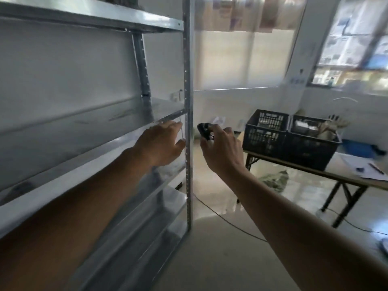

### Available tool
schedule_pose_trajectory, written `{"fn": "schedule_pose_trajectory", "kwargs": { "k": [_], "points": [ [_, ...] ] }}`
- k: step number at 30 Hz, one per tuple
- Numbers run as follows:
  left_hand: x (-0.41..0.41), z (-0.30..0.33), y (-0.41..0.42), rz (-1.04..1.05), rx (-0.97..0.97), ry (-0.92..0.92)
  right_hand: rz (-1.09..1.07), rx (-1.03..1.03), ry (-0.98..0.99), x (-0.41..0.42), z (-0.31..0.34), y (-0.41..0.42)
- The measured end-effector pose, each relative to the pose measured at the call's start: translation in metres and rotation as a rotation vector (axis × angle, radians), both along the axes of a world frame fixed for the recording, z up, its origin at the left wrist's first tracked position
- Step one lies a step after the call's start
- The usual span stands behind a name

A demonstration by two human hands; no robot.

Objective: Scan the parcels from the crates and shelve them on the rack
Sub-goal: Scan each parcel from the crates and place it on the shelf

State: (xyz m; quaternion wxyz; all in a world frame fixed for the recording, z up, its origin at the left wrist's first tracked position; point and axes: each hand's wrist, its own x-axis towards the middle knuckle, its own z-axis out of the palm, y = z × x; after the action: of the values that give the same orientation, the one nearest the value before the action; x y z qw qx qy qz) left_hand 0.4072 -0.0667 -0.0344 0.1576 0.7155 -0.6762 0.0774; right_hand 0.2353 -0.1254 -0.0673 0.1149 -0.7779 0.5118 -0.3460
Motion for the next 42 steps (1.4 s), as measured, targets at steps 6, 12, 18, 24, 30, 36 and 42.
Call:
{"fn": "schedule_pose_trajectory", "kwargs": {
  "k": [6,12,18,24,30,36,42],
  "points": [
    [-0.107,-0.017,-0.118,-0.104,0.047,0.032,-0.134,0.018,0.020,-0.112,-0.007,-0.095],
    [-0.182,-0.030,-0.226,-0.186,0.088,0.030,-0.217,0.074,0.028,-0.193,-0.023,-0.181],
    [-0.223,-0.051,-0.345,-0.266,0.107,-0.004,-0.302,0.095,0.057,-0.240,-0.043,-0.283],
    [-0.235,-0.082,-0.491,-0.323,0.124,-0.002,-0.363,0.121,0.110,-0.258,-0.065,-0.410],
    [-0.233,-0.097,-0.627,-0.367,0.224,0.020,-0.421,0.163,0.143,-0.265,-0.072,-0.535],
    [-0.247,-0.106,-0.735,-0.392,0.268,0.037,-0.457,0.199,0.145,-0.280,-0.082,-0.642],
    [-0.268,-0.135,-0.851,-0.364,0.321,0.040,-0.438,0.221,0.141,-0.305,-0.108,-0.761]
  ]
}}
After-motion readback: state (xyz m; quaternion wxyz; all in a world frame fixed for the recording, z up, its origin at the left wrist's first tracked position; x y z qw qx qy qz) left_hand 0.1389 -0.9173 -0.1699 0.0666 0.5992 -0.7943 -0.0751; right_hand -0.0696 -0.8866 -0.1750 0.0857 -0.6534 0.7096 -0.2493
